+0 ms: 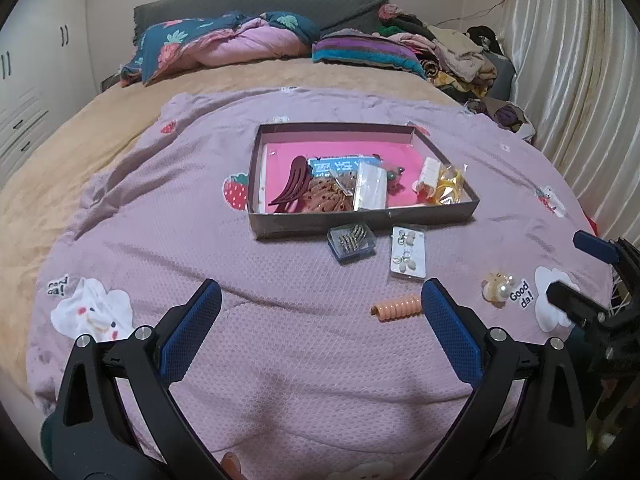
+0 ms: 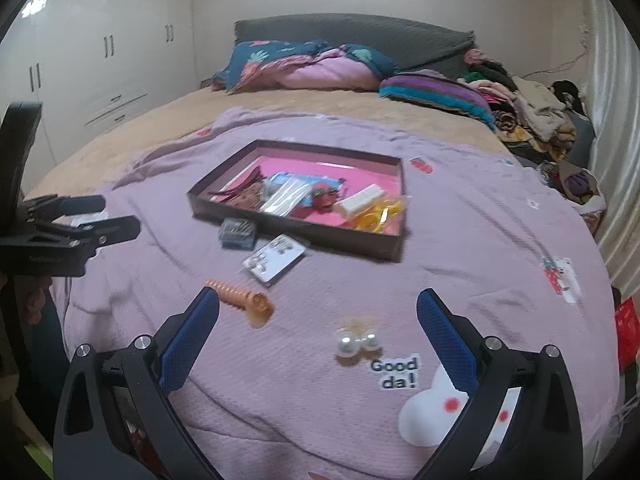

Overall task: Organize jewelry
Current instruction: 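Withdraw both tools from the tray back over the remaining accessories, then grasp the rhinestone clip box with the left tool while the right tool grasps the peach spiral hair tie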

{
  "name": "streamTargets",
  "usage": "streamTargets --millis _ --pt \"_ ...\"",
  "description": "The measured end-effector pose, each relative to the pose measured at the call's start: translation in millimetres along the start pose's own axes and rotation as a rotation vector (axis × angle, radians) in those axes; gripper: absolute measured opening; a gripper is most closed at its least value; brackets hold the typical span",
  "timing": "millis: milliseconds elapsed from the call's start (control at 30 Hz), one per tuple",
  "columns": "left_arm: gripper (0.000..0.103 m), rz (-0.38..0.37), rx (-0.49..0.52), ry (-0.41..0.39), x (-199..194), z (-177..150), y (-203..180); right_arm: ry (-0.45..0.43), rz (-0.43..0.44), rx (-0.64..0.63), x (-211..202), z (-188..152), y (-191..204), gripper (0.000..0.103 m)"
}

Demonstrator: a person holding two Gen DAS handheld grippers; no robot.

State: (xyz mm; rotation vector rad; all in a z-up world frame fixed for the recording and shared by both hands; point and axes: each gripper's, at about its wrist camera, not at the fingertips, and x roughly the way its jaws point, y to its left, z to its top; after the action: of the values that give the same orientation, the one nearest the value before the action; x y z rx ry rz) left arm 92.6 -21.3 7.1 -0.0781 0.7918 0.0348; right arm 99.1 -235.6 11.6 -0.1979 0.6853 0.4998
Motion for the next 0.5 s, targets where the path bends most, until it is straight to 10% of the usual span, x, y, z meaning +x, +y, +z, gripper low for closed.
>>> streamTargets --millis 500 --pt "0.093 0.0 -0.029 0.069 49.6 2.0 12.2 0.115 0.102 -0.081 63.2 -7.5 34.2 0.098"
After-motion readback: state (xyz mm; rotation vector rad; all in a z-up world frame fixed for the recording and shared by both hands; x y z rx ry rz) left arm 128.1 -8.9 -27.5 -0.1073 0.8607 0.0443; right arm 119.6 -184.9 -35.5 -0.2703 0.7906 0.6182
